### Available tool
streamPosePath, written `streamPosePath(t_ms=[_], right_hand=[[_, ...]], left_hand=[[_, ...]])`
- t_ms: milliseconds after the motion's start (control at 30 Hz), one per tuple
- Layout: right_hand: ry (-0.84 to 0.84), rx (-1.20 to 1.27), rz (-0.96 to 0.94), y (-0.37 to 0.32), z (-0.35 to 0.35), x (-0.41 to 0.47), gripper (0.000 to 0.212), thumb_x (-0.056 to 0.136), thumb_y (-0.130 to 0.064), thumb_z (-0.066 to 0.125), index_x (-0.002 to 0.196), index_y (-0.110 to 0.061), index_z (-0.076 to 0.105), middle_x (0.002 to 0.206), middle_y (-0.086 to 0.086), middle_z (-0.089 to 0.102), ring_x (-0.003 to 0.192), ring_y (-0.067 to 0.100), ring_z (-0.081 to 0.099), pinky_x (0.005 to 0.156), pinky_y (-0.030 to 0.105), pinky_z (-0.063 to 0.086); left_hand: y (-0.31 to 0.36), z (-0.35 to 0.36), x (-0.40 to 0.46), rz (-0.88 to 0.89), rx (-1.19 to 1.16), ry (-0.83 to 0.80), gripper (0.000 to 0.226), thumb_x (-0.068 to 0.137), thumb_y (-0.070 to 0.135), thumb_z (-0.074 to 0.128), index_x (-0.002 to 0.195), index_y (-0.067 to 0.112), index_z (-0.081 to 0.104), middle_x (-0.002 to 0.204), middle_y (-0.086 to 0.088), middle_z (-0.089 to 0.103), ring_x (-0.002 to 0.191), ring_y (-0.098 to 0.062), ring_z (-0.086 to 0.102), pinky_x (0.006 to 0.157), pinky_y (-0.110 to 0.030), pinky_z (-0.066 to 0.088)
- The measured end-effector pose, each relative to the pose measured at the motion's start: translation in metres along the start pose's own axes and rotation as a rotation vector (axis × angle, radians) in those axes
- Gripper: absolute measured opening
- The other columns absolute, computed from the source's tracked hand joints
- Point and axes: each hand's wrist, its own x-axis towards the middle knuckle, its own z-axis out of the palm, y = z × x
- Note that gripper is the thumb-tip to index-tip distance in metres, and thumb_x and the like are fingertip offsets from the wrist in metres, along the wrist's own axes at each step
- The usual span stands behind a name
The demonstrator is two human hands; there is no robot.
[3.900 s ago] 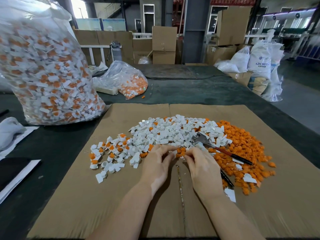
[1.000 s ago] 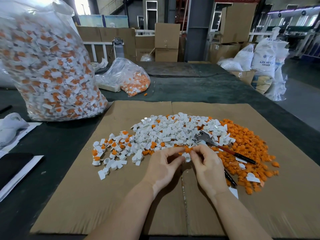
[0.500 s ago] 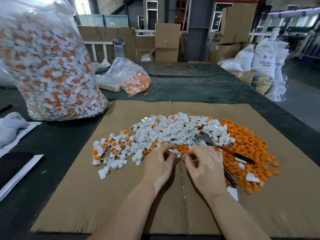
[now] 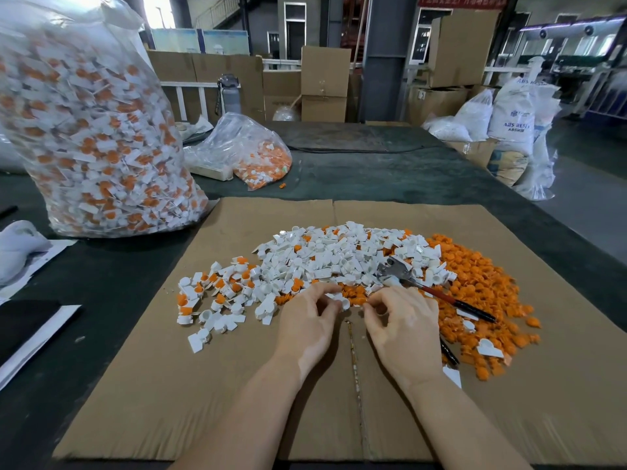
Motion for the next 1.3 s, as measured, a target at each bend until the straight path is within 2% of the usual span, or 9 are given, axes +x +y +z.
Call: streamPosePath(t_ms=[133,267,533,667,733,867,1033,1200,1300], right_hand=[[-0.008,-0.026,0.047,0.005,-0.006,0.004,0.019,0.068,-0.007,0.079,0.064,-0.014,0.062,0.063,-0.003,0.06,0.064,0.02,0.056,0.068,0.032,0.035],[-0.04,-0.045,0.066,0.005,-0.01,0.005,0.017,0.069,-0.007,0.078,0.065,-0.013,0.063,0.063,-0.002,0.06,0.065,0.02,0.056,0.07,0.035,0.037],[-0.116,-0.027,0.059,0.002,-0.011,0.005,0.015,0.073,-0.01,0.076,0.069,-0.014,0.063,0.069,-0.002,0.063,0.071,0.021,0.057,0.072,0.034,0.036],[-0.273,-0.024,-0.015,0.005,-0.013,0.007,0.007,0.087,-0.02,0.063,0.082,-0.022,0.059,0.082,-0.012,0.054,0.085,0.01,0.047,0.075,0.027,0.02],[-0.381,-0.013,-0.064,0.007,-0.016,0.008,0.006,0.091,-0.026,0.057,0.086,-0.028,0.054,0.087,-0.018,0.045,0.089,0.004,0.039,0.076,0.026,0.02],[-0.617,0.045,-0.122,0.005,-0.027,0.012,0.014,0.092,-0.032,0.053,0.082,-0.039,0.046,0.093,-0.019,0.04,0.097,0.003,0.032,0.087,0.029,0.024],[-0.847,0.099,-0.17,0.002,-0.042,0.018,0.023,0.09,-0.035,0.057,0.072,-0.042,0.045,0.094,-0.018,0.041,0.094,0.001,0.029,0.087,0.027,0.018],[-0.991,0.121,-0.206,-0.003,-0.047,0.019,0.021,0.086,-0.038,0.063,0.068,-0.041,0.052,0.091,-0.019,0.041,0.094,0.002,0.031,0.091,0.029,0.022],[-0.959,0.139,-0.16,-0.004,-0.044,0.021,0.01,0.087,-0.039,0.061,0.077,-0.039,0.063,0.089,-0.02,0.042,0.094,0.0,0.033,0.09,0.03,0.024]], left_hand=[[0.0,0.0,0.0,-0.003,0.009,-0.009,0.021,0.091,0.025,0.06,0.111,0.027,0.065,0.091,0.01,0.06,0.093,-0.01,0.056,0.077,-0.017,0.037],[0.0,0.001,0.0,0.004,0.007,-0.011,0.02,0.091,0.025,0.06,0.111,0.027,0.065,0.087,0.012,0.058,0.087,-0.008,0.054,0.074,-0.018,0.036],[-0.002,0.0,0.002,0.012,0.016,0.006,0.02,0.091,0.024,0.06,0.111,0.027,0.065,0.079,0.02,0.056,0.076,0.003,0.052,0.064,0.001,0.035],[-0.001,-0.001,0.002,0.006,-0.002,0.005,0.02,0.091,0.022,0.06,0.11,0.026,0.065,0.079,0.017,0.058,0.075,0.003,0.054,0.063,0.002,0.035],[0.0,-0.001,0.002,0.004,-0.008,0.006,0.02,0.091,0.021,0.06,0.11,0.026,0.065,0.078,0.017,0.058,0.074,0.004,0.053,0.063,0.002,0.035],[0.0,-0.001,0.002,0.003,-0.006,0.002,0.021,0.091,0.021,0.06,0.111,0.025,0.065,0.079,0.016,0.058,0.076,0.001,0.054,0.063,-0.002,0.036],[0.002,-0.002,0.001,0.004,-0.013,-0.007,0.021,0.091,0.021,0.06,0.112,0.024,0.064,0.078,0.017,0.058,0.075,0.003,0.055,0.063,0.0,0.036],[0.002,-0.002,0.001,0.001,-0.03,-0.009,0.02,0.091,0.019,0.06,0.111,0.024,0.064,0.078,0.015,0.059,0.076,0.0,0.056,0.063,0.0,0.037],[0.002,-0.001,0.001,-0.013,-0.056,-0.005,0.02,0.091,0.019,0.06,0.109,0.025,0.064,0.078,0.012,0.061,0.076,-0.001,0.057,0.062,-0.001,0.037]])
